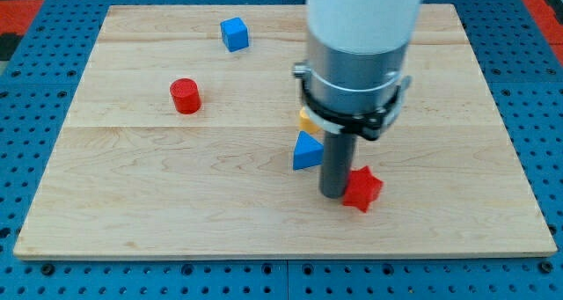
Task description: Move the blue triangle above the red star
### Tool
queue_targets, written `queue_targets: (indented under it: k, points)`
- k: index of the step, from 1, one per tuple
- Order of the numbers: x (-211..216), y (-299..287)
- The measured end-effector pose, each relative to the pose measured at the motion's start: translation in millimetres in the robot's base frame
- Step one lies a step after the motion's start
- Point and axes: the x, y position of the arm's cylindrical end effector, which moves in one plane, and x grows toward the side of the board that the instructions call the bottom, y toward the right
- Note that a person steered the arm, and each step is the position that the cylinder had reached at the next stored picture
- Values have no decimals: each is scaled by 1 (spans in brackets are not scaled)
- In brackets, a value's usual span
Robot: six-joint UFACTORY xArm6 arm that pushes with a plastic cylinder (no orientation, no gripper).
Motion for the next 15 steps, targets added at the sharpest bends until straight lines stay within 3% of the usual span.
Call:
queue_targets:
  k: [1,3,6,7,11,13,15]
  points:
    - [0,24]
    - [-8,-66]
    - [-47,-59]
    - [-53,-101]
    - [-65,-1]
    - [-87,23]
    - [-76,44]
